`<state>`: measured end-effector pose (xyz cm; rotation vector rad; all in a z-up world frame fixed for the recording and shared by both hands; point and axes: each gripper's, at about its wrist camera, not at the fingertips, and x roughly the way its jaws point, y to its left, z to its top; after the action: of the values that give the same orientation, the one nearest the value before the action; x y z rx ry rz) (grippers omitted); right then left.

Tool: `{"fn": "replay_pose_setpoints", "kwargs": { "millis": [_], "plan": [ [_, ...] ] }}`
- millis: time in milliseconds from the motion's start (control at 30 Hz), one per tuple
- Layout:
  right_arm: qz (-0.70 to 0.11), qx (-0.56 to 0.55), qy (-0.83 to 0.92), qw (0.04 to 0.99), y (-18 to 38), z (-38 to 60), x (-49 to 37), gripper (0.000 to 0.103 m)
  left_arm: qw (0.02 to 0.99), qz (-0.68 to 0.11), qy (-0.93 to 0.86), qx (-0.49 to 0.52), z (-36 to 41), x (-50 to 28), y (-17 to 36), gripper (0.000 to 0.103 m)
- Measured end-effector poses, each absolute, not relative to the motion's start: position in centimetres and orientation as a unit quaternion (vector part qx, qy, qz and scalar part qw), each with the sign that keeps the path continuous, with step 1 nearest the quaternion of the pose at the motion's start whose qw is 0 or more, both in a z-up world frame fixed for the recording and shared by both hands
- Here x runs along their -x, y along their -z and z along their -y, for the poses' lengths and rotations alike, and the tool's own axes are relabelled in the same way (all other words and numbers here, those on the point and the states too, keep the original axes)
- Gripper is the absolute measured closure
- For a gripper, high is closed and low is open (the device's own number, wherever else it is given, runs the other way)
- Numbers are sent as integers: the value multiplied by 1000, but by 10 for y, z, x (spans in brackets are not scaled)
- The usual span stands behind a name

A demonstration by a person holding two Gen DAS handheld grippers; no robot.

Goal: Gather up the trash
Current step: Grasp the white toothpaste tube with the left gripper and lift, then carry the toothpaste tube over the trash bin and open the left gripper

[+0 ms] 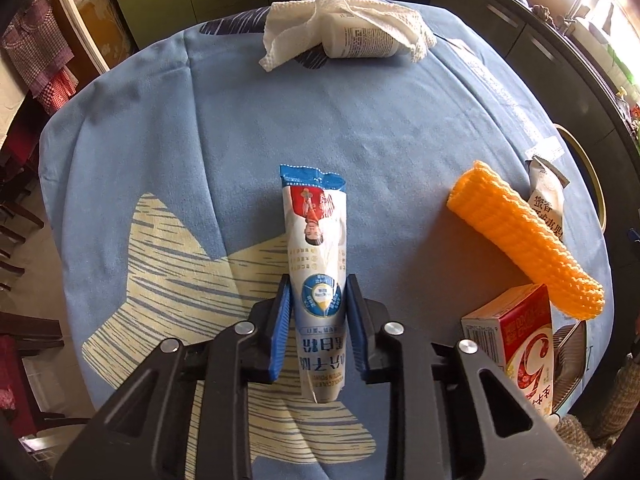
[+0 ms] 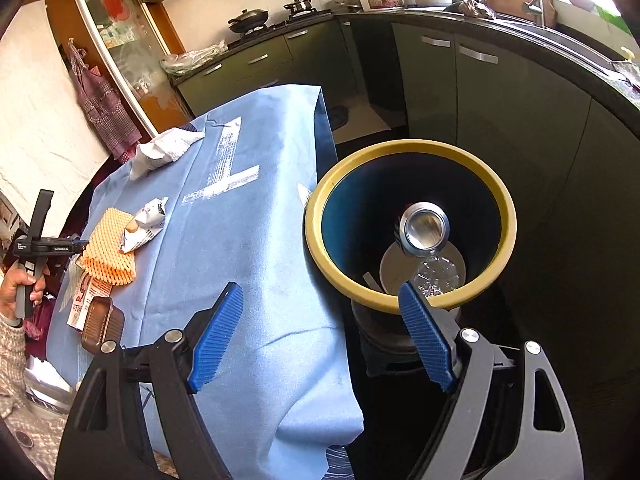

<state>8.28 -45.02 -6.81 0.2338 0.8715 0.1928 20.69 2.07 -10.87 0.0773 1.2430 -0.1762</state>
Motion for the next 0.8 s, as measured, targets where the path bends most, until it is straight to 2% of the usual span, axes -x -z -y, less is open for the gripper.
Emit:
{"fn": "replay_pose_setpoints", "kwargs": {
  "millis": [200,367,600,800],
  "plan": [
    [-405,-121,-88,902,60,452,-75,24,825,-555,94,-50,-15,-194,80,80],
    [-392,-132,-62,908,54,464,-66,24,841,-517,140,-79,25,-177,35,80],
    [-377,-155,-15,913,55,492,-48,24,813,-489,283,-140,163,-169,-1,79],
    [-363,-172,8,916,57,513,-28,23,762,-502,364,-188,304,-192,20,77]
  ]
}}
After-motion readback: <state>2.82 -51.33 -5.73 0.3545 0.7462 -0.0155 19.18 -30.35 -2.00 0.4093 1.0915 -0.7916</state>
